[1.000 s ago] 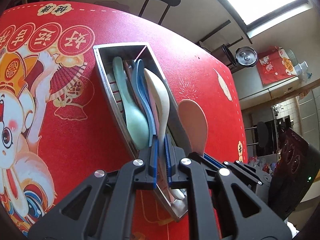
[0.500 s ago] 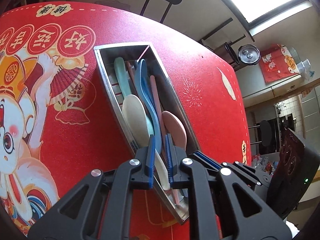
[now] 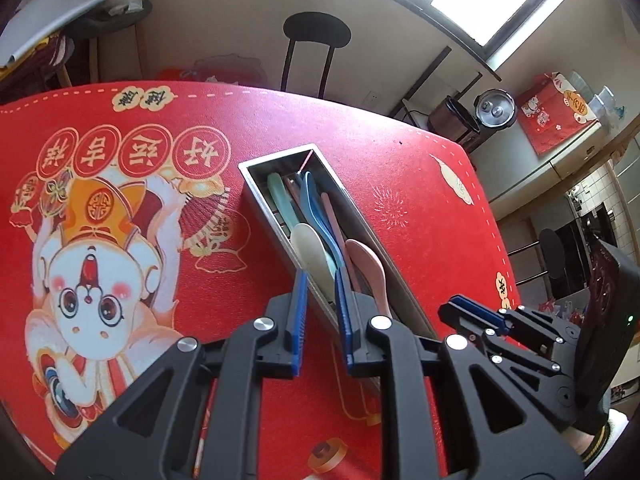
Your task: Organize utensils
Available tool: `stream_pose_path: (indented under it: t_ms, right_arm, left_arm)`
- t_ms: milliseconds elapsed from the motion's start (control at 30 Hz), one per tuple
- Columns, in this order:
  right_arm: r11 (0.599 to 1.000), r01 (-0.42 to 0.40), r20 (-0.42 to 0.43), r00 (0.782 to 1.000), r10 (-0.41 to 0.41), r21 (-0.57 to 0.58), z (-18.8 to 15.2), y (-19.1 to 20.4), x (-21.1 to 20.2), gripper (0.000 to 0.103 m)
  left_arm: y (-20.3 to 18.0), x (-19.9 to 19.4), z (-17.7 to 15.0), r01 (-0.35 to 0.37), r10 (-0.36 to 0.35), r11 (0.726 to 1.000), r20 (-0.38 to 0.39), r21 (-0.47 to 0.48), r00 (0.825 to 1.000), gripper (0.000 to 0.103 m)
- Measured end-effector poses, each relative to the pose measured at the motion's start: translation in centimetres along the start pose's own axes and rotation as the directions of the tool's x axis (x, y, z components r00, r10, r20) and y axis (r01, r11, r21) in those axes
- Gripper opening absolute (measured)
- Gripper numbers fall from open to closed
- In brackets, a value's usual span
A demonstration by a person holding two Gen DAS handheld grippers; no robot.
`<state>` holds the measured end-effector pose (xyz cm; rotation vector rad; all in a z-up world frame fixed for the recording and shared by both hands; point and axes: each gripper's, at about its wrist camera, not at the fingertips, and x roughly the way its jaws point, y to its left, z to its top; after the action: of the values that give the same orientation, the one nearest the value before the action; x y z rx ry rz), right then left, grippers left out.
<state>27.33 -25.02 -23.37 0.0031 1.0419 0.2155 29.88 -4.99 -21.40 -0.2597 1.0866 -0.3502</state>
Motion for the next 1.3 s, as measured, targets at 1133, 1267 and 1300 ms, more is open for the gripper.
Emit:
stream_pose_path:
  t_ms: [1133,1267,1300]
  right_arm:
    - [0.964,0.136,0.493,0.838,-0.235,0.228,-8.5,5.0,-26.5,0.097]
    - [0.953,0.164,0.503,0.819,-0.275,0.253,-9.2,5.1,-27.2,0.097]
    - [0.951,0.174,0.503,0.817,-0.284,0.255,-9.3,5.2,-27.2,0.097]
  left_arm:
    - [-4.7,-26.8,-8.3,-0.186,0.019,0.943,0.515,0.275,0.857,0.097]
    - [-5.0,-26.8,-8.6,-0.187,0.016,0.941,0.516,0.281,0.856,0.097]
    - [-5.1,-26.9,-8.6,-0.191,0.018,0.940,0.519,0.281,0.855,0.097]
